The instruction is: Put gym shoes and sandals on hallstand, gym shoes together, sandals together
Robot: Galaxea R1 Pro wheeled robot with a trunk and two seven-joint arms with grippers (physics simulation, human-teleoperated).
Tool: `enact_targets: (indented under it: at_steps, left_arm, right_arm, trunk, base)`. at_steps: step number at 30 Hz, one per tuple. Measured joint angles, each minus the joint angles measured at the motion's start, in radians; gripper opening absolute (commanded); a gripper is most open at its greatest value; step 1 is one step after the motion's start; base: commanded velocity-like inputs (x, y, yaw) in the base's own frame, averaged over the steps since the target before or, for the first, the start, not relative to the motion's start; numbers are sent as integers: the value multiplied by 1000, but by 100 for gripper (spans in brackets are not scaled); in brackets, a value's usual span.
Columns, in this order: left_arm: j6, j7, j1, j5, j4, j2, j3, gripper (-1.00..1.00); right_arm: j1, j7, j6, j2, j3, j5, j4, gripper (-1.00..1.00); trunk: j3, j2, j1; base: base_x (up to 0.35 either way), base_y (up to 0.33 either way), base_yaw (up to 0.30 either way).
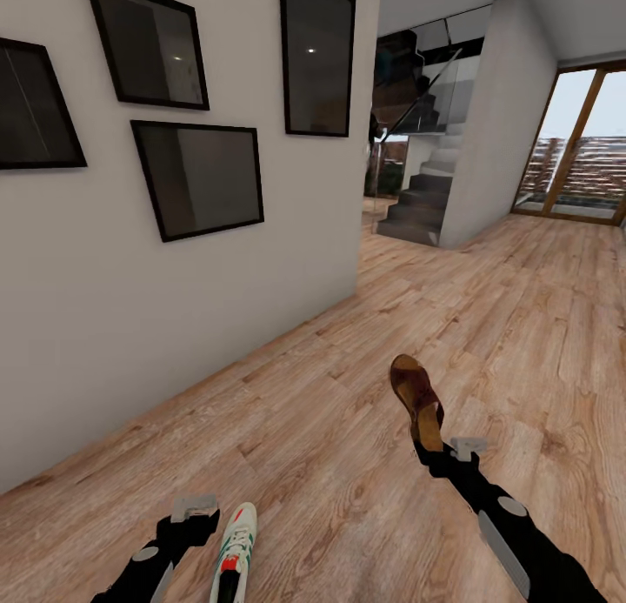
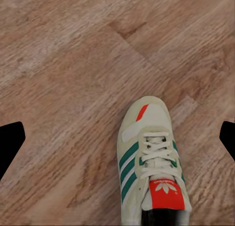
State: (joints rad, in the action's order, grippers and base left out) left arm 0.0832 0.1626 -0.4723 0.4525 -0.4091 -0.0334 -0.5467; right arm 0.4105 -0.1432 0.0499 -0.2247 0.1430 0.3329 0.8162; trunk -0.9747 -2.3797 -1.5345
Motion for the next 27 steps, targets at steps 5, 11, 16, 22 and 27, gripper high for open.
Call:
enact_targets:
  at_steps: [5,11,16,22,27]
  left_arm:
    - [65,-12,6,11,27,-8,6,100]
    - [95,-14,6,7,35,-4,-2,100]
    - [97,-14,6,6,31,-3,-3,100]
    - [98,-14,7,6,28,0,-4,100]
    - [99,-14,7,10,24,0,-3,100]
  right_arm:
    - [-1,0,-10,-39,0,-1,16,-100]
    - [-2,0,-11,-120,2,1,24,-100]
    - [-2,0,-11,-120,5,0,30,-100]
    - [-2,0,-12,-118,8,-1,37,-100]
    - [-2,0,-12,-116,8,0,40,-100]
  trunk:
    - [0,0,0]
    - [0,0,0]
    - [0,0,0]
    - [0,0,0]
    - [-1,0,0]
  base:
    - [0,0,0]
    - [0,0,-189]
    - [0,0,-71]
    - [0,0,-14]
    - [0,0,-3]
